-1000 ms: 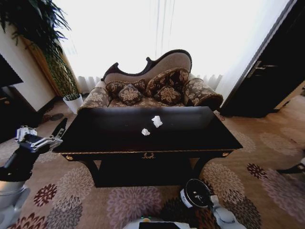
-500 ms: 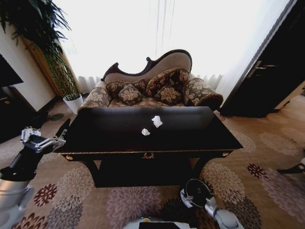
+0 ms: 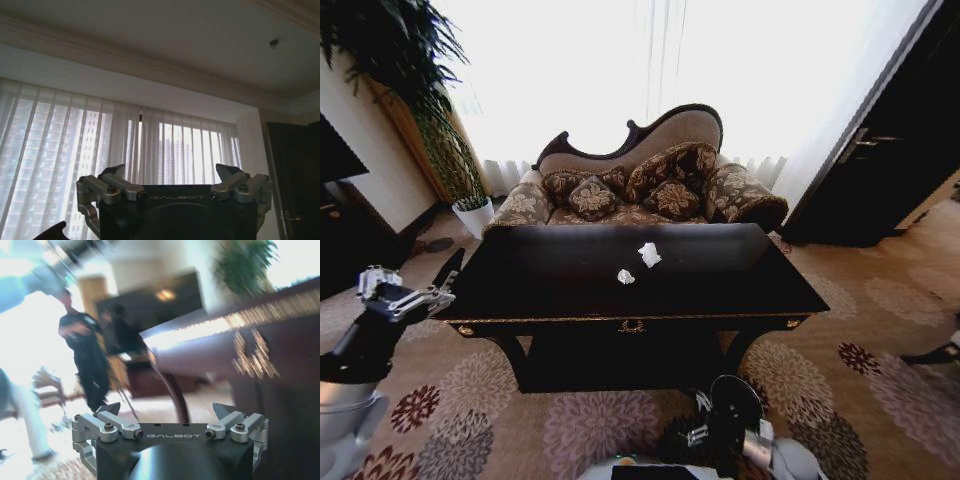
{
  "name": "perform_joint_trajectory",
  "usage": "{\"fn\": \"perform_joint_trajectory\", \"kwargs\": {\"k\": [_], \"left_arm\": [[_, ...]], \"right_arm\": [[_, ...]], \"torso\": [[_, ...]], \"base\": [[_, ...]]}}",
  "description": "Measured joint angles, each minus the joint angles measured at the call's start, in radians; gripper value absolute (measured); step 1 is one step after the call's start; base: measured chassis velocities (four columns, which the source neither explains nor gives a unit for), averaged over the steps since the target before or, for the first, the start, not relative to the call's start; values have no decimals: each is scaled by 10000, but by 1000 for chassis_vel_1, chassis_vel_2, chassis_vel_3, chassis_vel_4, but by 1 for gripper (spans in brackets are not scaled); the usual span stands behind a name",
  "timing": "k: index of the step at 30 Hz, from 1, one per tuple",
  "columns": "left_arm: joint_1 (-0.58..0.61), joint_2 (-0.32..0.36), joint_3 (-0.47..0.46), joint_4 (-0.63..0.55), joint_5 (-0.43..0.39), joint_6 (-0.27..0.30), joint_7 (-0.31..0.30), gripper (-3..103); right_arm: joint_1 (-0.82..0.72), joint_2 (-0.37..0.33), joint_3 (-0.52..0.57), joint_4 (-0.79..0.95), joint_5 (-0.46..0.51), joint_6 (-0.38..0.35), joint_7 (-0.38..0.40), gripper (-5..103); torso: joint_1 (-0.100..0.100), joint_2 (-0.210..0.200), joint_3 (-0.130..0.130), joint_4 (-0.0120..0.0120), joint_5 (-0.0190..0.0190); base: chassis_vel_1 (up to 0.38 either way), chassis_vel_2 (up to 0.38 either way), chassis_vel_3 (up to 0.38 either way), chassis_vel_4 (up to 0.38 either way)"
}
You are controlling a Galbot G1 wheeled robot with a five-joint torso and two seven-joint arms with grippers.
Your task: Move to the front of the table and place the trash on the table into the trash bin.
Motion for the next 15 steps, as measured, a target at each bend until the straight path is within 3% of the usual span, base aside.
{"fn": "perform_joint_trajectory", "kwargs": {"k": [3,9,12,14,15], "left_arm": [[-4,-16,20,-21,4,0,0,100],[-60,-5,-2,6,-13,0,-2,100],[-30,-29,0,4,5,2,-3,100],[-20,-42,8,-1,17,2,-3,100],[-2,-73,26,-12,38,2,-3,100]], "right_arm": [[-106,-104,163,859,578,-295,-658,100],[-300,-290,401,2013,1604,-598,-659,100],[-293,-385,414,2678,2376,-619,510,100],[-290,-391,411,2858,2465,-618,827,100],[-276,-398,413,3193,2557,-626,1456,100]], "torso": [[1,0,0,0,0],[0,0,0,-1,-1],[0,0,0,-1,1],[0,-1,0,-1,1],[1,-1,1,-1,1]], "base": [[0,0,0,0],[0,0,0,0],[0,0,0,0],[0,0,0,0],[0,0,0,0]]}}
